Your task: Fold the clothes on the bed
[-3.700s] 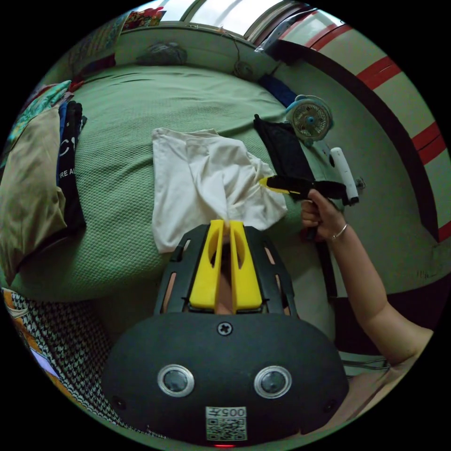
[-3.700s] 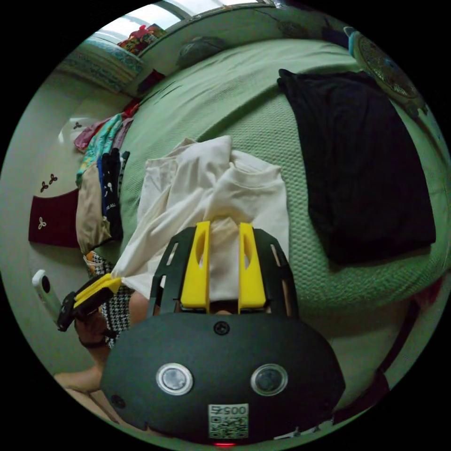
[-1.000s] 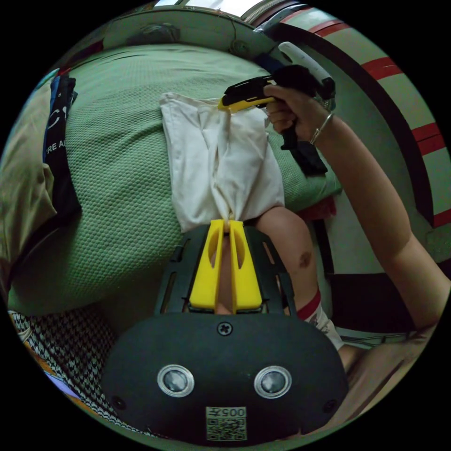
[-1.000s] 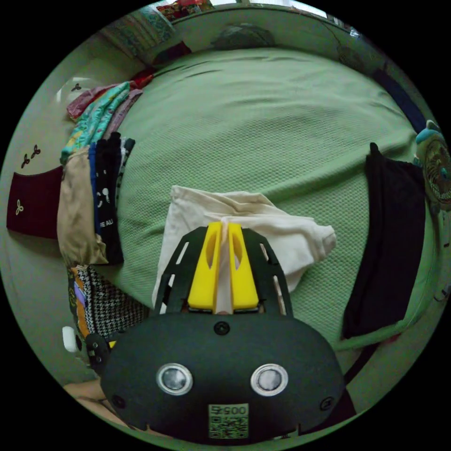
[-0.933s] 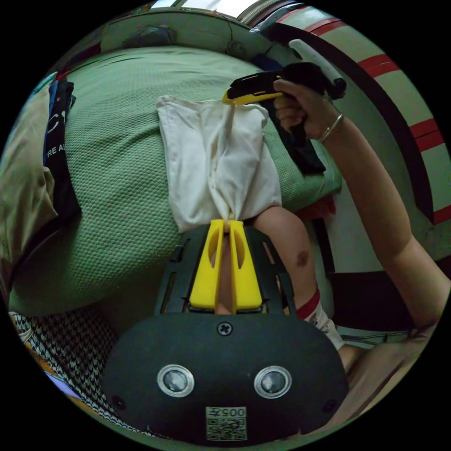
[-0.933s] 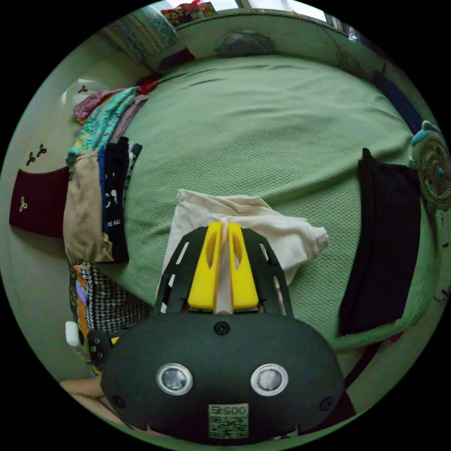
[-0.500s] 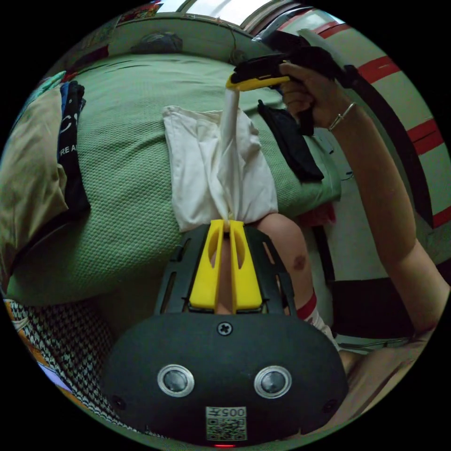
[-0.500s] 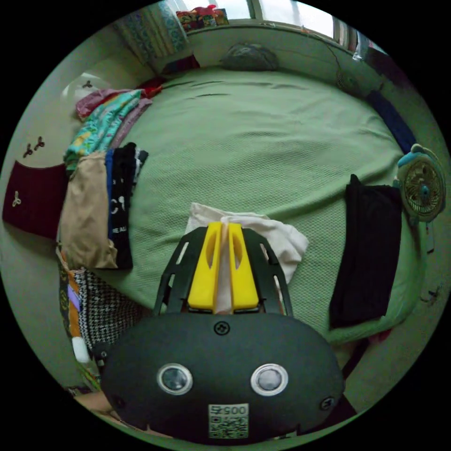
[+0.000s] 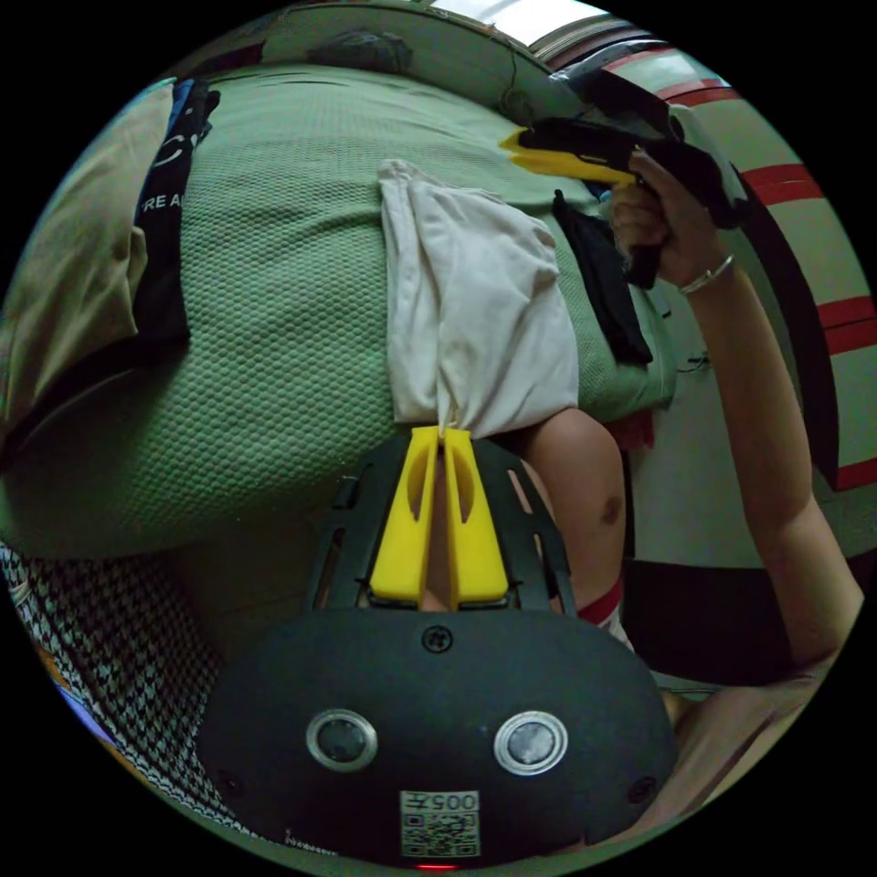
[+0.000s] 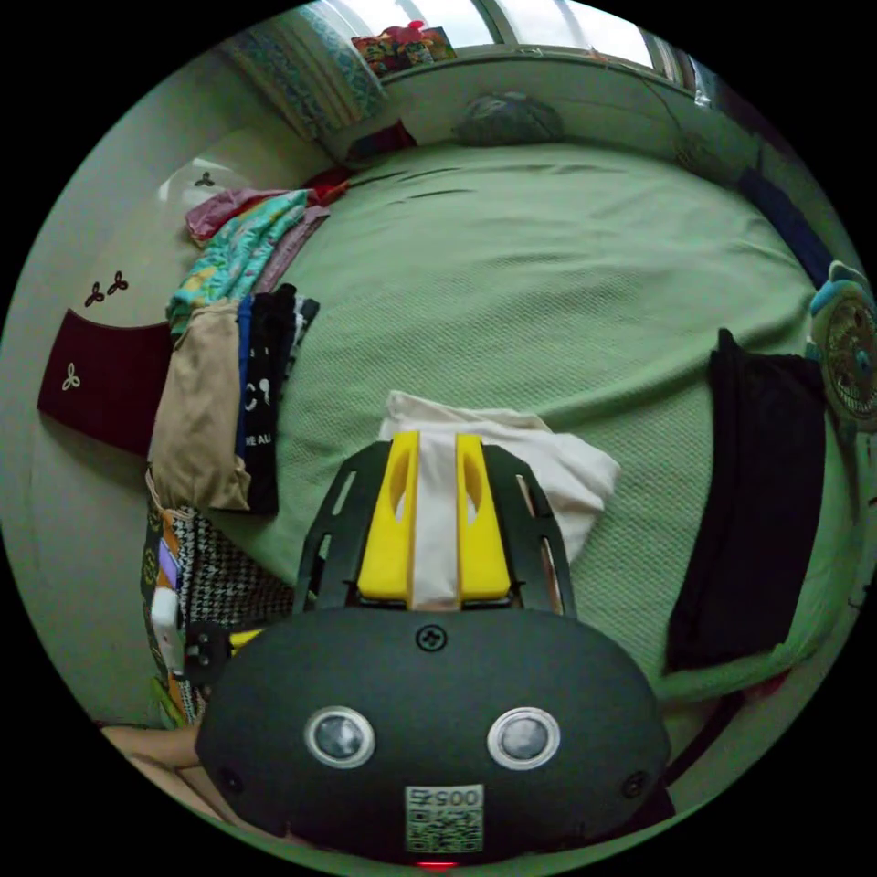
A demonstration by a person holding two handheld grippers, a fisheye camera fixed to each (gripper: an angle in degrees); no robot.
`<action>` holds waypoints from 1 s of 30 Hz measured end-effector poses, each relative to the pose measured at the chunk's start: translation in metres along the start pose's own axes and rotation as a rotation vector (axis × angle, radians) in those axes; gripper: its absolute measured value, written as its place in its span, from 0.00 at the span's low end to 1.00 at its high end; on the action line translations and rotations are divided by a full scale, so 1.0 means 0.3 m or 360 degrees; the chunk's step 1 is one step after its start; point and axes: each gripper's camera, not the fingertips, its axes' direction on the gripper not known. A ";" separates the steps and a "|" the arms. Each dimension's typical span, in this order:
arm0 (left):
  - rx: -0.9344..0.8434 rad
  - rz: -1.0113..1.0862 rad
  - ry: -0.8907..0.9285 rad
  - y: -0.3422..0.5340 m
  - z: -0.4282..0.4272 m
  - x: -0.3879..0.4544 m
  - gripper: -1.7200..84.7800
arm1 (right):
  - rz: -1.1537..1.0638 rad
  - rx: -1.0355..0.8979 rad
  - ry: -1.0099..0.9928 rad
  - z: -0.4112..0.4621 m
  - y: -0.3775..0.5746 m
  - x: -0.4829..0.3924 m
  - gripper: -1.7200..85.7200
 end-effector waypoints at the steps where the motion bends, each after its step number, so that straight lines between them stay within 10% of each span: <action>1: 0.0004 0.0004 -0.0006 0.001 -0.002 0.003 0.03 | 0.0022 -0.0022 0.0014 0.006 0.028 0.020 0.09; 30: 0.0186 -0.0121 -0.0426 0.088 -0.083 0.114 0.02 | -0.0171 0.0074 0.0062 0.000 0.287 -0.150 0.13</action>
